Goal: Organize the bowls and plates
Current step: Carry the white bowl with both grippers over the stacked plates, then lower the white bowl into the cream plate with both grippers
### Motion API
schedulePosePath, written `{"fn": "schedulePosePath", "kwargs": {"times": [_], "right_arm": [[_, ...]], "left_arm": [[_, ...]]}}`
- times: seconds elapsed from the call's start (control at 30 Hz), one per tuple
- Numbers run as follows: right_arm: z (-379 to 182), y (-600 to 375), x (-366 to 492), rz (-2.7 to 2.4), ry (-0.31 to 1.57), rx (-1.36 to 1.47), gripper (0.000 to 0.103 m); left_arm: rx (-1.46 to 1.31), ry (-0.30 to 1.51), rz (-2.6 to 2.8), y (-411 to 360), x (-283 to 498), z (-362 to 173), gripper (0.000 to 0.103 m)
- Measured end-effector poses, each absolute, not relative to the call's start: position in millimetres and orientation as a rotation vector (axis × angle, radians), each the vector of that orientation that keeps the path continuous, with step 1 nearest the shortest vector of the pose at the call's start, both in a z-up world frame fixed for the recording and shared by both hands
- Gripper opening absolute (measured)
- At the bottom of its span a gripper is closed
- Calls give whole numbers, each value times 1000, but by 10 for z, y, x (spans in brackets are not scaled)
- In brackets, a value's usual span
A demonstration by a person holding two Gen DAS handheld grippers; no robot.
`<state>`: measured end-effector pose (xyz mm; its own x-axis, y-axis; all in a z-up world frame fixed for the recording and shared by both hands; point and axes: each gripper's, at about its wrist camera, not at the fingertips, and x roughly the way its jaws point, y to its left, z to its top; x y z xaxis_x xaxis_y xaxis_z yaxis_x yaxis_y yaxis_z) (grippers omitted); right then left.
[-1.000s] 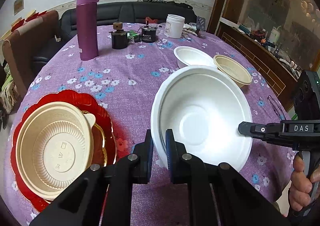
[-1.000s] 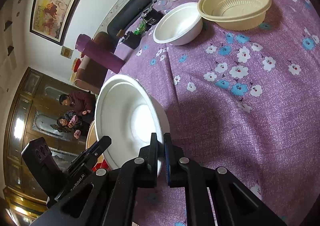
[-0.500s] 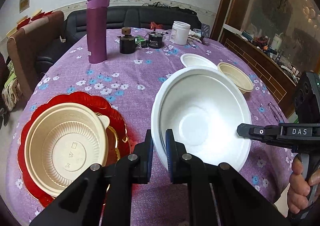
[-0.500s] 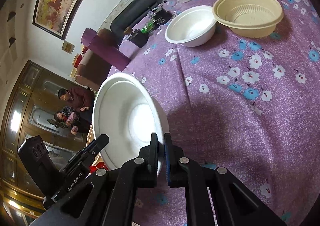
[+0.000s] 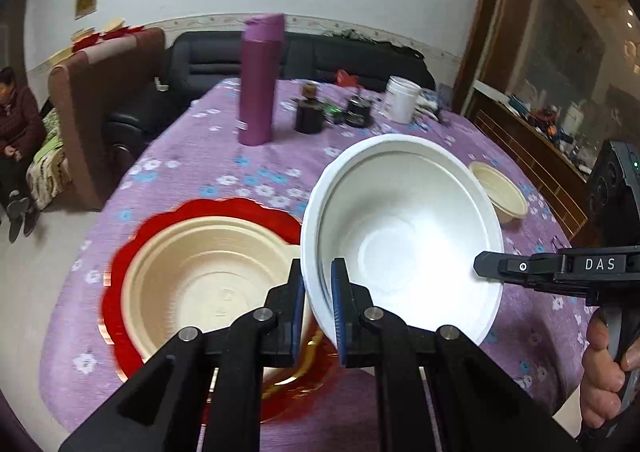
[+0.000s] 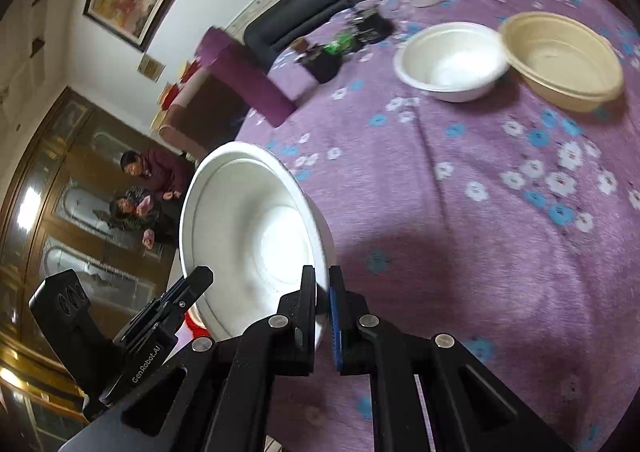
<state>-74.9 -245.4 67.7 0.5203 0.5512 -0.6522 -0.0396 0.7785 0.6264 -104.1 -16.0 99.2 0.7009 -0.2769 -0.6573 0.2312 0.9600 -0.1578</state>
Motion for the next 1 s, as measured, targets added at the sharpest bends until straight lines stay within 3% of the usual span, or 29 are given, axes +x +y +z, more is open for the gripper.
{"fn": "schedulePosePath", "kwargs": {"times": [0.5,1.0], "right_arm": [[573,-1460,-362,517,1104,584,9],[342,-1172,-124,496,1173,554,10]], "left_arm": [[-184,747,-117,780,-1036,920,12],[-240,792,-104,948,-936,747,12]]}}
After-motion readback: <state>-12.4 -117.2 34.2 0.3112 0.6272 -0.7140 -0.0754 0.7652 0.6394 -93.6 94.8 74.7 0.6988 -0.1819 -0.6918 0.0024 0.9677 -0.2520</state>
